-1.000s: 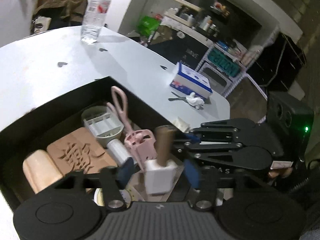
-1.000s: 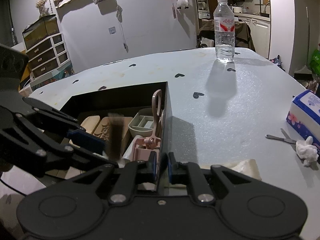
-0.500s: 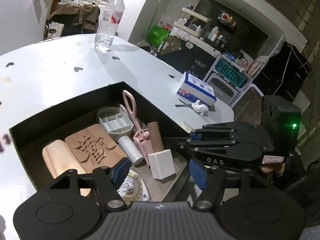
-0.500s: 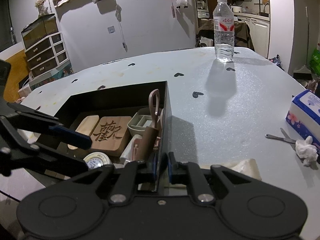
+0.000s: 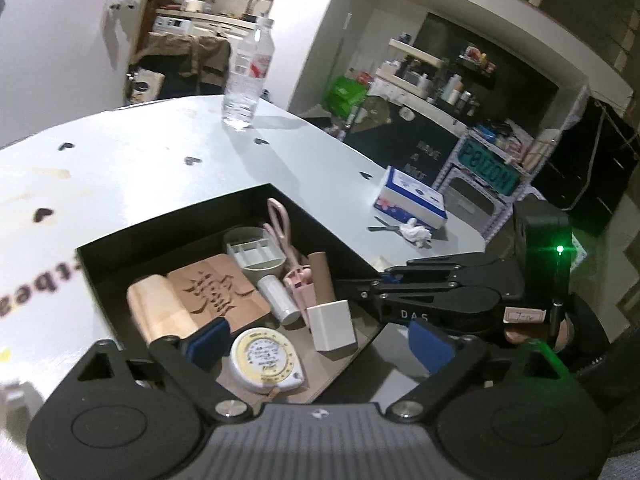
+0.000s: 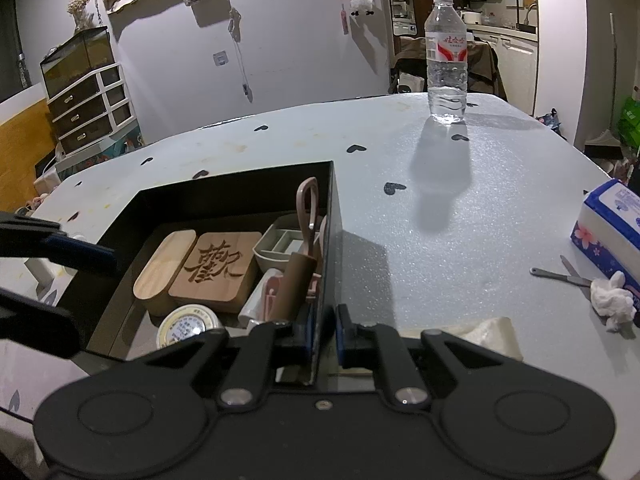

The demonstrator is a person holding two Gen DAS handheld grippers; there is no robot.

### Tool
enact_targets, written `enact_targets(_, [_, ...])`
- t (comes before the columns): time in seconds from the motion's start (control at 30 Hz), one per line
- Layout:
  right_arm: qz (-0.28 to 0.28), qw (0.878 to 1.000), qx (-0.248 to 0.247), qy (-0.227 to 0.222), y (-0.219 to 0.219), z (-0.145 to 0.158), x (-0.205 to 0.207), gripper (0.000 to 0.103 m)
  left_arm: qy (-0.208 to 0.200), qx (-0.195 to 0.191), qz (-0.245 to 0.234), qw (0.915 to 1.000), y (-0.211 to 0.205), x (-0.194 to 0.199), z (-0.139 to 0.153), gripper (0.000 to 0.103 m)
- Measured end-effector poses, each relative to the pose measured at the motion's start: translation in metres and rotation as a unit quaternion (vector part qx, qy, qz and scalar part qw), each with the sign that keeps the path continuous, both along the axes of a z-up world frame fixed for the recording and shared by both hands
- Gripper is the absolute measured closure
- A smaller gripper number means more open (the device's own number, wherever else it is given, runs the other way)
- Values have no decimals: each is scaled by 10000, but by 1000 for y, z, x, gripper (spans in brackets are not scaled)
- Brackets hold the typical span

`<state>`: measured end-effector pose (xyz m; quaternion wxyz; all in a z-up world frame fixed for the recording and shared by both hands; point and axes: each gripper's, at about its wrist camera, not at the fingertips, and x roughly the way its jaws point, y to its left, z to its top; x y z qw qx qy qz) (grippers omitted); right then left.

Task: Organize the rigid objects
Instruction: 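Place the white cube with peg into the black box and release it, then grasp the clear round lid with the left tool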

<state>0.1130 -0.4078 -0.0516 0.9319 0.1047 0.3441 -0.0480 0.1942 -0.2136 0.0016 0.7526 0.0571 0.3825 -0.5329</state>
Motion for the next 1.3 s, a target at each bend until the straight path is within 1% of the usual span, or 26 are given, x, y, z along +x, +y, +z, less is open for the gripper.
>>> enact_targets(0.1, [0, 10000, 0, -1, 0, 0, 0, 92, -126, 20, 188, 9997, 8, -5, 2, 1])
enact_targets(0.27, [0, 10000, -1, 2, 0, 0, 0, 92, -256, -23, 682, 9973, 28, -10, 5, 0])
enact_targets(0.4, [-3, 10000, -2, -1, 0, 0, 0, 92, -446, -16, 1184, 9920, 45, -15, 7, 0])
enact_targets(0.53, [-2, 10000, -2, 1, 0, 0, 0, 92, -549, -79, 1754, 9829, 65, -14, 7, 0])
enact_targets(0.67, [-5, 10000, -5, 2, 0, 0, 0, 92, -819, -35, 2377, 9679, 83, -12, 4, 0])
enact_targets(0.8, [-3, 10000, -2, 1, 0, 0, 0, 92, -912, 74, 2940, 9514, 96, -7, -4, 0])
enact_targets(0.9, [-5, 10000, -8, 1, 0, 0, 0, 92, -1045, 131, 3368, 9357, 104, -5, -10, 0])
enact_targets(1.0, [-3, 10000, -5, 1, 0, 0, 0, 92, -1079, 37, 3695, 9229, 110, -1, -15, 0])
enact_targets(1.07, [-2, 10000, -6, 1, 0, 0, 0, 92, -1089, -58, 3947, 9123, 116, 2, -20, 0])
enact_targets(1.17, [-2, 10000, -4, 1, 1, 0, 0, 92, -1131, -24, 4275, 8969, 120, 9, -24, 1])
enact_targets(1.23, [0, 10000, -6, 0, 1, 0, 0, 92, -1149, -37, 4357, 8927, 120, 13, -25, 2])
enact_targets(1.3, [-2, 10000, 0, -2, 1, 0, 0, 92, -1187, -21, 4368, 8917, 118, 17, -26, 6])
